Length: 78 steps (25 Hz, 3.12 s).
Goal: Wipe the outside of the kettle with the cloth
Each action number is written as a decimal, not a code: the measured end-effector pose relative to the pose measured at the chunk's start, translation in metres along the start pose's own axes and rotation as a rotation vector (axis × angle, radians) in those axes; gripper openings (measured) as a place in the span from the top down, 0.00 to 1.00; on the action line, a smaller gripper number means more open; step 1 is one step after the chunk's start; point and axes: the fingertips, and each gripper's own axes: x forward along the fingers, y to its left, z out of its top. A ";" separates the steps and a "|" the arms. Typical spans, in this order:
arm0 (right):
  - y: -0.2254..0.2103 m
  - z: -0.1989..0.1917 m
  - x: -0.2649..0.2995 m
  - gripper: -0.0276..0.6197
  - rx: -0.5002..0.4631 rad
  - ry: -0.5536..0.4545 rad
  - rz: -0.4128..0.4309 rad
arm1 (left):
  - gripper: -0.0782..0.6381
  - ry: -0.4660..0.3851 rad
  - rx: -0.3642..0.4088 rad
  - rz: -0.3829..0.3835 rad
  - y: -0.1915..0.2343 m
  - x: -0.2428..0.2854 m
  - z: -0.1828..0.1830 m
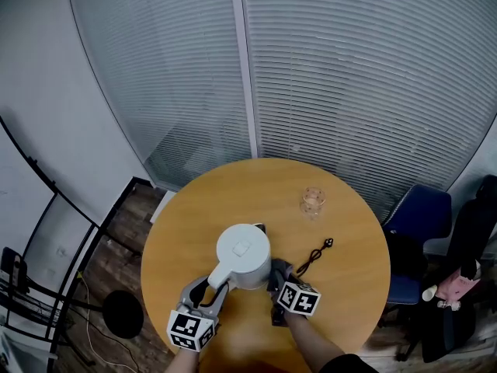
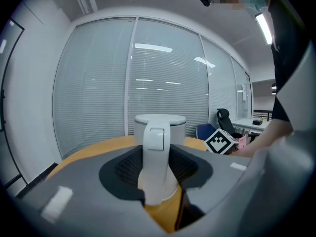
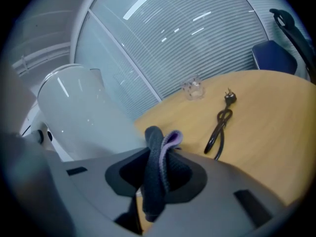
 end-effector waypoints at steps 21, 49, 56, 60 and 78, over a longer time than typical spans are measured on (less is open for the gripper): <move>0.106 0.096 -0.131 0.82 0.228 -0.385 0.242 | 0.66 0.007 -0.025 -0.090 -0.031 -0.009 -0.003; 0.008 0.003 -0.023 0.82 0.308 -0.170 -0.009 | 0.66 -0.026 -0.043 -0.094 -0.034 -0.008 0.001; -0.007 -0.018 -0.008 0.82 0.320 -0.095 -0.075 | 0.66 -0.025 -0.049 -0.097 -0.034 -0.009 0.000; -0.005 -0.019 -0.013 0.82 0.273 -0.073 -0.071 | 0.66 -0.022 -0.046 -0.102 -0.033 -0.009 0.000; 0.098 0.079 -0.127 0.82 0.485 -0.392 0.285 | 0.66 -0.003 -0.067 -0.153 -0.051 -0.009 -0.003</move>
